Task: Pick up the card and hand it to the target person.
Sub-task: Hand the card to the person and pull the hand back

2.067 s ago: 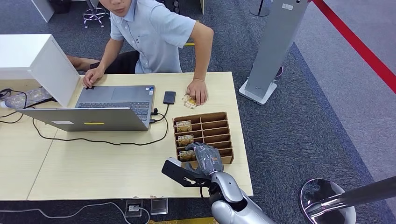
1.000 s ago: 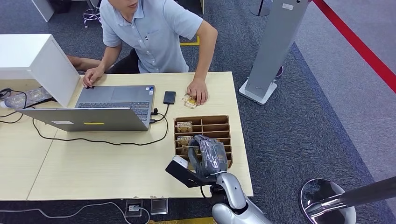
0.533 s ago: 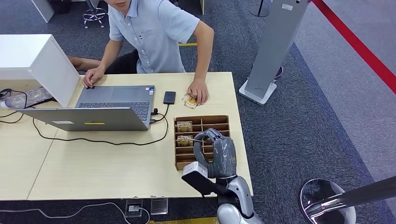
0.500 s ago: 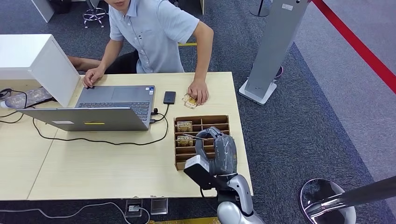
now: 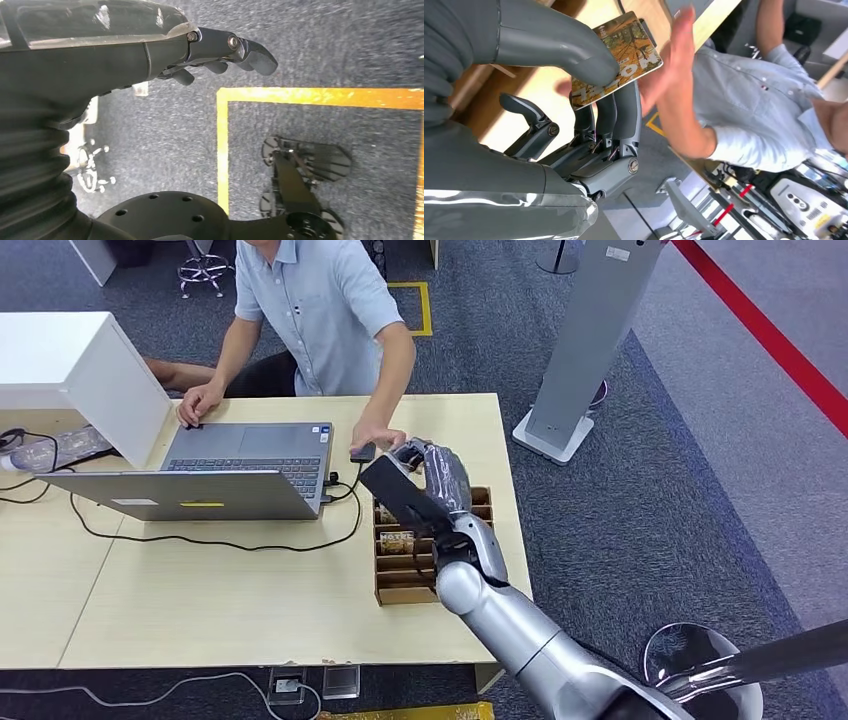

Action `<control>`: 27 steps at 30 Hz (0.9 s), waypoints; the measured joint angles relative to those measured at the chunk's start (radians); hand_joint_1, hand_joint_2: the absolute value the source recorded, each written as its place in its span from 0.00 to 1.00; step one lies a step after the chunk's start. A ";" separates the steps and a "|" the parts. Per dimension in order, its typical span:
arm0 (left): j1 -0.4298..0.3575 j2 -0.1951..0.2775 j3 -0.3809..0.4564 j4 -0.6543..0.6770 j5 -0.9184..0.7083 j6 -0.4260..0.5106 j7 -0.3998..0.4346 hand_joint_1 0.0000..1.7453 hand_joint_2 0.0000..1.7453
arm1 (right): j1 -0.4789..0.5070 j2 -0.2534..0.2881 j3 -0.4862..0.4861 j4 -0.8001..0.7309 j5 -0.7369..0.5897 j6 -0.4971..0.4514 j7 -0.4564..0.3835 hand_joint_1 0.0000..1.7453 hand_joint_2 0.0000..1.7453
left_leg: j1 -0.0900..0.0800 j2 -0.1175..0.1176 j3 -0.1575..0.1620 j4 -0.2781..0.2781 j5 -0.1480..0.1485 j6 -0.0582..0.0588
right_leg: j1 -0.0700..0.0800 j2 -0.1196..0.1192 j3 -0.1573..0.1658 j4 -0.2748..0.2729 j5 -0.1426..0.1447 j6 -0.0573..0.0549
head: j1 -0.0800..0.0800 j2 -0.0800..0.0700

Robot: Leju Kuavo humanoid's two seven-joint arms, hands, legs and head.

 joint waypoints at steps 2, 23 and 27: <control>0.000 -0.001 -0.003 0.001 -0.001 -0.002 0.002 0.00 1.00 | -0.009 0.002 0.008 0.018 0.011 0.004 0.012 1.00 1.00 | 0.000 -0.001 0.000 0.000 0.000 0.000 | 0.000 -0.001 0.001 0.000 0.000 0.000 | 0.000 0.000; 0.003 -0.003 0.017 0.004 0.035 -0.014 -0.009 0.00 1.00 | 0.136 -0.087 -0.097 -0.267 -0.047 -0.115 -0.090 0.00 1.00 | 0.001 -0.008 0.001 -0.001 0.000 0.000 | 0.001 -0.008 0.003 -0.003 -0.002 0.000 | 0.000 0.000; 0.005 -0.004 0.035 0.004 0.053 -0.004 0.005 0.00 1.00 | 0.322 -0.220 -0.164 -0.681 -0.077 -0.124 -0.101 0.00 1.00 | 0.002 -0.011 0.001 -0.001 0.001 0.001 | 0.002 -0.011 0.005 -0.004 -0.002 0.001 | 0.000 0.000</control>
